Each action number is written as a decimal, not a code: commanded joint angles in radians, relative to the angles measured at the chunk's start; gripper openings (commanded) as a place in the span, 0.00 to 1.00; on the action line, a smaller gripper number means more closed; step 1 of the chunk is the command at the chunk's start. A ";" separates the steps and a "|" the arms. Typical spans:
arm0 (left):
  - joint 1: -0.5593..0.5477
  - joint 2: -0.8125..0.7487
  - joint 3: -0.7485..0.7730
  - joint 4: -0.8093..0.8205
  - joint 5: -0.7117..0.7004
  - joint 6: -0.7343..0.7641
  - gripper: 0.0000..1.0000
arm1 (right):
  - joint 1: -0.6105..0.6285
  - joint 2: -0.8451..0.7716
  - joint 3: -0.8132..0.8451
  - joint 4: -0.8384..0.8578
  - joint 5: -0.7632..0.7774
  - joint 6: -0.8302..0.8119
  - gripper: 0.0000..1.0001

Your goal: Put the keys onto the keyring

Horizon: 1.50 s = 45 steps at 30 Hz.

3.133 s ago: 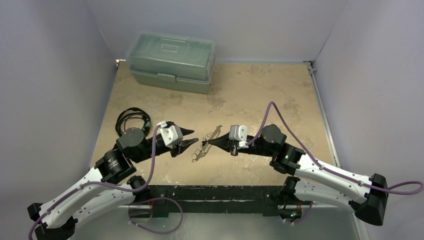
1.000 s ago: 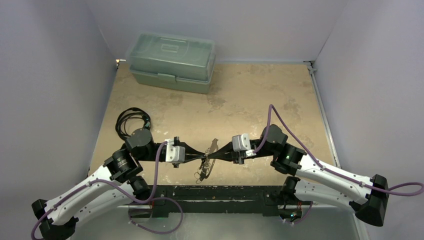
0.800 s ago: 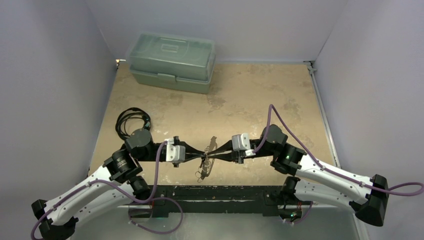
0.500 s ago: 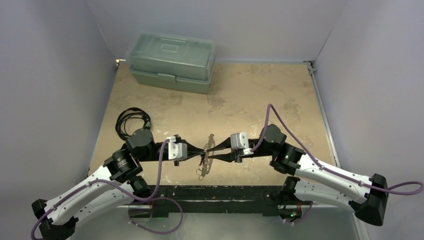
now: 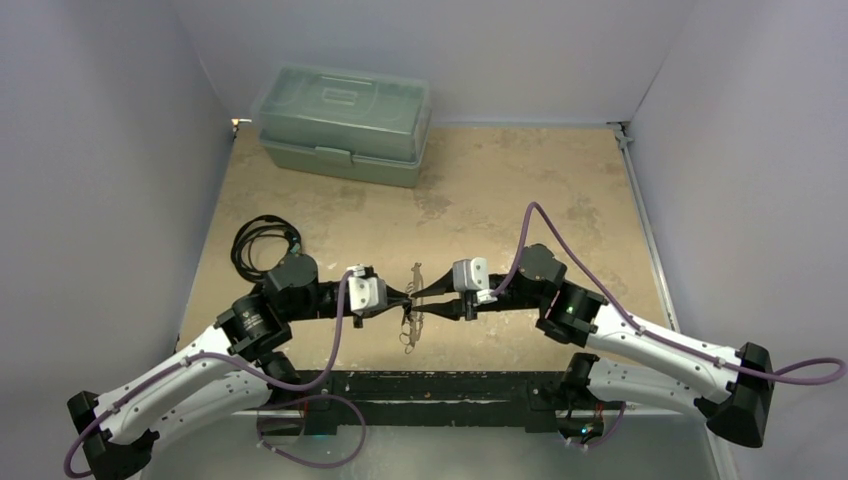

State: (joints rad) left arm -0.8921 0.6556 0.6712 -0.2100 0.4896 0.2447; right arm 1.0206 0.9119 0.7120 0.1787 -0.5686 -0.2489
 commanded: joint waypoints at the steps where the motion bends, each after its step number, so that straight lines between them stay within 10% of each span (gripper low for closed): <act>1: 0.003 -0.001 0.030 0.027 -0.024 -0.017 0.00 | 0.005 0.015 0.055 0.000 -0.001 -0.003 0.27; 32: 0.003 -0.003 0.027 0.030 -0.026 -0.021 0.00 | 0.004 0.064 0.076 -0.015 0.098 0.011 0.32; 45: 0.003 -0.008 0.024 0.031 -0.025 -0.020 0.00 | 0.004 0.078 0.080 -0.016 0.107 0.010 0.18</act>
State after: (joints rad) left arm -0.8902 0.6601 0.6712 -0.2188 0.4541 0.2428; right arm 1.0210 0.9817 0.7422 0.1635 -0.4881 -0.2428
